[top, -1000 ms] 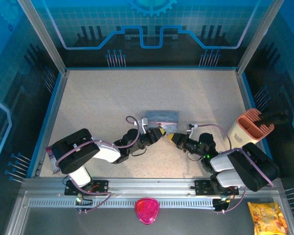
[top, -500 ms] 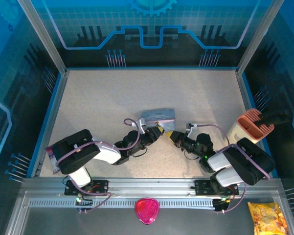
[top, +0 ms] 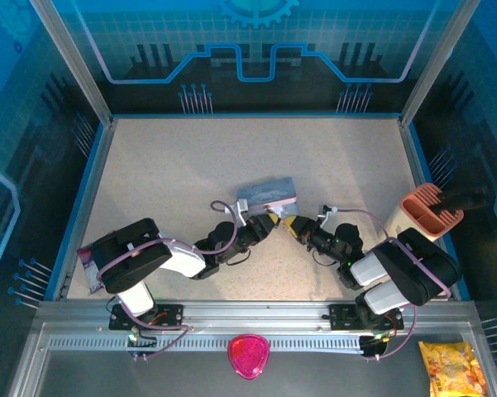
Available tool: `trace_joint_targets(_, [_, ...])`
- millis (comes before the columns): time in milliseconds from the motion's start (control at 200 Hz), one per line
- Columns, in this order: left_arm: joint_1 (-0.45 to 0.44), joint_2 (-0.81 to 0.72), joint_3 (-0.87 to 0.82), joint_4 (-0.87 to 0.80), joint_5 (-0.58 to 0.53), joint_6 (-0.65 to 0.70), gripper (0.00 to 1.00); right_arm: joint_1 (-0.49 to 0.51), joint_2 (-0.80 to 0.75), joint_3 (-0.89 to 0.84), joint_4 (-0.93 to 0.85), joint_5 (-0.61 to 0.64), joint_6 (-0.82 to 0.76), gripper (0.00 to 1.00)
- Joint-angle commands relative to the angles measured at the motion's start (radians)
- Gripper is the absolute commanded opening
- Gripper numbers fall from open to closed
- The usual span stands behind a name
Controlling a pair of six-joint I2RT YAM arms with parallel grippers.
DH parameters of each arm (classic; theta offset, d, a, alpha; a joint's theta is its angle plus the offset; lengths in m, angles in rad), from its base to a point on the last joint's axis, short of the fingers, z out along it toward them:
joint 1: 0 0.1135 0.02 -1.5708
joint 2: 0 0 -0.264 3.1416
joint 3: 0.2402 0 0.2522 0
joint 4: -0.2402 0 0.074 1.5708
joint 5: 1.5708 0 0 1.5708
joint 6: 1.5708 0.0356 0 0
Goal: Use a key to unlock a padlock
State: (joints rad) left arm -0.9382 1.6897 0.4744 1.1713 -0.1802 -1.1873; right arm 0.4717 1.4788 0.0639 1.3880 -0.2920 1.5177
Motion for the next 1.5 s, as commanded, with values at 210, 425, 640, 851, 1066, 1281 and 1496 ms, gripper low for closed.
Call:
trace_joint_targets(210, [-0.094,-0.010,0.073,0.228,0.238,0.020,0.00,0.070,-0.060,0.086,-0.030,0.066,-0.004,0.00])
trace_joint_targets(425, [-0.093,-0.025,0.075,0.183,0.210,0.023,0.00,0.135,-0.143,0.080,-0.133,0.123,-0.058,0.00])
trace_joint_targets(640, [-0.093,-0.018,0.085,0.169,0.211,0.017,0.00,0.183,-0.260,0.094,-0.311,0.165,-0.121,0.00])
trace_joint_targets(851, [-0.093,-0.023,0.091,0.159,0.207,0.014,0.00,0.247,-0.276,0.108,-0.338,0.217,-0.139,0.00])
trace_joint_targets(1066, [-0.094,-0.028,0.100,0.142,0.185,0.003,0.00,0.334,-0.200,0.101,-0.202,0.304,-0.139,0.00])
trace_joint_targets(1281, [-0.094,-0.032,0.105,0.138,0.159,-0.003,0.00,0.391,-0.183,0.085,-0.161,0.400,-0.153,0.00])
trace_joint_targets(1496, [-0.099,-0.038,0.108,0.123,0.184,0.004,0.00,0.353,-0.249,0.078,-0.256,0.397,-0.157,0.00])
